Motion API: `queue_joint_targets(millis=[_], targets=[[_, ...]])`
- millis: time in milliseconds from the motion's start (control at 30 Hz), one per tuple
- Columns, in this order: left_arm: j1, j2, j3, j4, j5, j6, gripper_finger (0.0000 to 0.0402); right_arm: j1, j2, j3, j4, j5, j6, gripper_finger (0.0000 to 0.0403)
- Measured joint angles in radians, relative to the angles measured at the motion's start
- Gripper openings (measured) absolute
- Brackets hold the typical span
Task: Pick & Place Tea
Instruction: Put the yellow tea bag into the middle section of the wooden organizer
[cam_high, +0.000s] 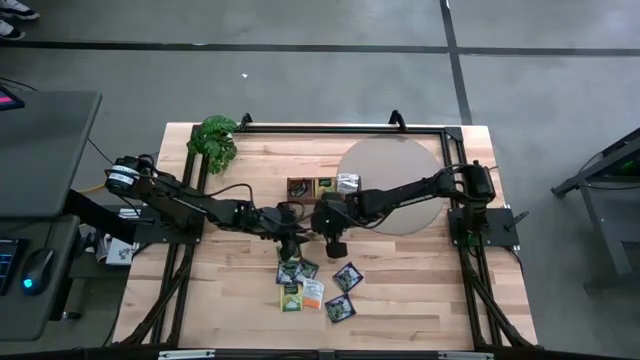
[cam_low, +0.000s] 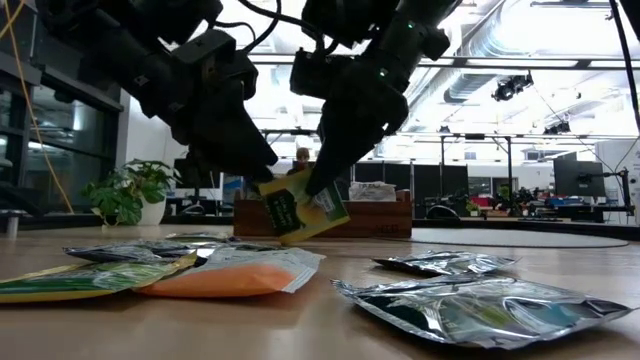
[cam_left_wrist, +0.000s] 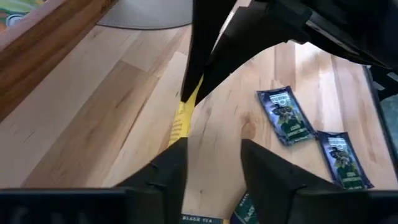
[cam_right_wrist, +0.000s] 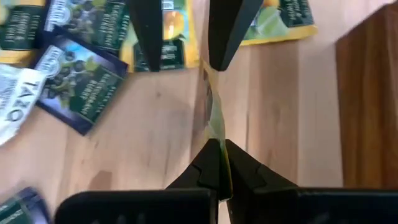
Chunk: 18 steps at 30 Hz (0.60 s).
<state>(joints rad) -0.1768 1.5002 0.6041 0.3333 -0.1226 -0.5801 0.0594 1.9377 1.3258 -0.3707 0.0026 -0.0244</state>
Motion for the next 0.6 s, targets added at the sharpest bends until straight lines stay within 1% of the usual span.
queue_joint_targets(millis=[67, 133, 233, 333, 433, 500, 600], targets=[[0.0, 0.0, 0.0, -0.022, -0.022, -0.001, 0.0165, 0.002, 0.0, 0.0, -0.007, 0.028, 0.015, 0.0], [0.0, -0.012, 0.0, -0.067, -0.072, -0.003, 0.0173, 0.002, 0.0, 0.0, -0.024, 0.046, 0.017, 0.0], [0.0, -0.053, 0.0, -0.144, -0.122, -0.021, 0.0173, 0.002, -0.01, 0.0, -0.065, 0.076, 0.023, 0.0], [-0.005, -0.078, -0.002, -0.225, -0.182, -0.027, 0.0173, 0.002, -0.036, 0.0, -0.096, 0.136, 0.024, 0.0], [-0.03, -0.117, -0.001, -0.249, -0.248, -0.03, 0.0173, 0.002, -0.078, 0.0, -0.087, 0.171, 0.025, 0.0], [-0.053, -0.122, 0.0, -0.261, -0.293, -0.03, 0.0173, 0.002, -0.116, -0.019, -0.035, 0.178, 0.025, 0.0], [-0.088, -0.122, -0.001, -0.278, -0.366, -0.031, 0.0172, -0.001, -0.202, -0.139, 0.122, 0.175, 0.044, 0.0]])
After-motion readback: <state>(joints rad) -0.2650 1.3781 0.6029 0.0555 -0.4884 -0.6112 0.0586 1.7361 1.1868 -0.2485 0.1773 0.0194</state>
